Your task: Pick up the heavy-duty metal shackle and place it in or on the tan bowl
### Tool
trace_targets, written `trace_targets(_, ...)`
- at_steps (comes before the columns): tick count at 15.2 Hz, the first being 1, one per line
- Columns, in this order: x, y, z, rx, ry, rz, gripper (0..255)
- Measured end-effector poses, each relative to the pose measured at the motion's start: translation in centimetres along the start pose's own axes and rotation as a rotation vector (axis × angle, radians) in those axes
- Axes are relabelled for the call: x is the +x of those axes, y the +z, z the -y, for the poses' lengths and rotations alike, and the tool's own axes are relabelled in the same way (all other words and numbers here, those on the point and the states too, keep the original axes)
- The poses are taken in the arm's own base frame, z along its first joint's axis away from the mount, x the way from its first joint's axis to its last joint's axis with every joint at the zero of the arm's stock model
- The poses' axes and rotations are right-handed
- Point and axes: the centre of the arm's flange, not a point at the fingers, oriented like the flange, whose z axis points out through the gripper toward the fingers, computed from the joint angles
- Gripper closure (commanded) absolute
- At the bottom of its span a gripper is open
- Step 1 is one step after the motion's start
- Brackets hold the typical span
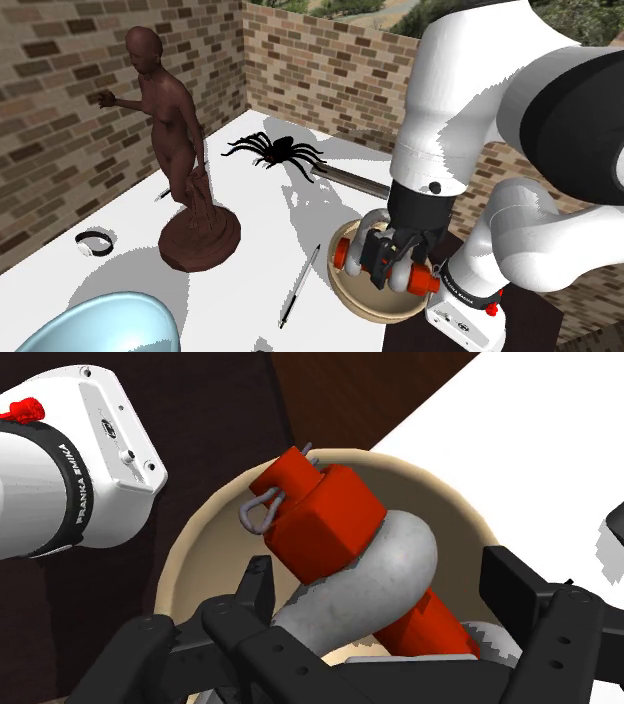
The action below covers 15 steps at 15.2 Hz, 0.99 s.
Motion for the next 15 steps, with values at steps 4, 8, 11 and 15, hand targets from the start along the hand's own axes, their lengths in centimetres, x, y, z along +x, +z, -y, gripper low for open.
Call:
trace_targets(4,0.0,0.1,0.0,-0.002,0.001,0.001,0)
trace_targets(8,0.0,-3.7,-0.1,-0.001,0.000,0.000,0)
trace_targets(11,0.0,-4.8,0.0,-0.001,0.001,0.000,0)
trace_targets(15,0.0,-4.9,0.0,-0.002,0.001,0.000,0)
